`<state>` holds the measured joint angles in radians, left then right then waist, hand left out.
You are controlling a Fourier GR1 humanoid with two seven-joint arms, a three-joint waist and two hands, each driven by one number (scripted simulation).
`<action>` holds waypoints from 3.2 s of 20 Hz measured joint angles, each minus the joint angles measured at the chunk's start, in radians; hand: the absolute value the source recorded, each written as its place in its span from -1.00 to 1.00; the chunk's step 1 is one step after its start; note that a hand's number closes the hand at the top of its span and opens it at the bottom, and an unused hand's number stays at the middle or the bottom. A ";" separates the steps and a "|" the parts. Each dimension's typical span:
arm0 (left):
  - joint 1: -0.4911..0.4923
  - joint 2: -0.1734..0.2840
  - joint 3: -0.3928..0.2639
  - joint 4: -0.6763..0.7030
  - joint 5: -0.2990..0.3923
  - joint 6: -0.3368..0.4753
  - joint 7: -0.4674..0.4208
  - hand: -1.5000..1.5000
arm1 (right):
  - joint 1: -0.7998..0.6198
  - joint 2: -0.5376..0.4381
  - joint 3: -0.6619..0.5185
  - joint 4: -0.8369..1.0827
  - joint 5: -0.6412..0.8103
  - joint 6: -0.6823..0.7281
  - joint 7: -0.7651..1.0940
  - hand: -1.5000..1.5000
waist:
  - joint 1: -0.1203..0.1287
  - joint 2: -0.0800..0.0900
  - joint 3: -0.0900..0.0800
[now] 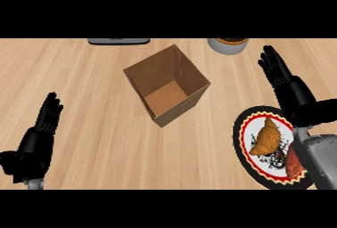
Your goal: Pick the croissant from the plate and place it in the cardboard box
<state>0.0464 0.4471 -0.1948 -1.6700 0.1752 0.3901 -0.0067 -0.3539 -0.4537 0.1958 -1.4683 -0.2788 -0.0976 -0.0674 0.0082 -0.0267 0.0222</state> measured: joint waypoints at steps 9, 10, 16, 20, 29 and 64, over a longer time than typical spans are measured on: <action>0.012 0.124 0.074 0.122 -0.085 0.003 0.037 0.00 | 0.200 -0.194 0.006 0.054 0.197 -0.027 -0.005 -1.00 | -0.025 0.034 -0.031; 0.013 0.132 0.076 0.138 -0.088 0.000 0.044 0.00 | 0.229 -0.216 0.026 0.076 0.252 -0.044 -0.010 -1.00 | -0.027 0.035 -0.030; -0.037 0.145 0.091 0.243 -0.106 -0.034 0.063 0.00 | 0.424 -0.140 -0.042 0.154 0.205 -0.089 -0.286 -1.00 | -0.034 0.030 -0.022; -0.100 0.130 0.100 0.311 -0.129 -0.055 0.070 0.00 | 0.467 -0.174 -0.094 0.208 0.212 -0.039 -0.436 -1.00 | -0.025 0.029 -0.022; -0.121 0.111 0.098 0.340 -0.146 -0.081 0.054 0.00 | 0.389 -0.406 -0.017 0.176 0.423 0.060 -0.202 -1.00 | -0.001 0.028 -0.024; -0.137 -0.005 0.246 0.336 -0.303 -0.190 0.082 0.00 | 0.084 -0.107 0.038 0.203 0.823 0.559 0.237 -1.00 | -0.007 0.026 -0.022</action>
<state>-0.0908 0.4425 0.0517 -1.3342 -0.1277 0.1996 0.0751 -0.2696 -0.5605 0.2336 -1.2658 0.5438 0.4618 0.1696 0.0013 -0.0005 -0.0001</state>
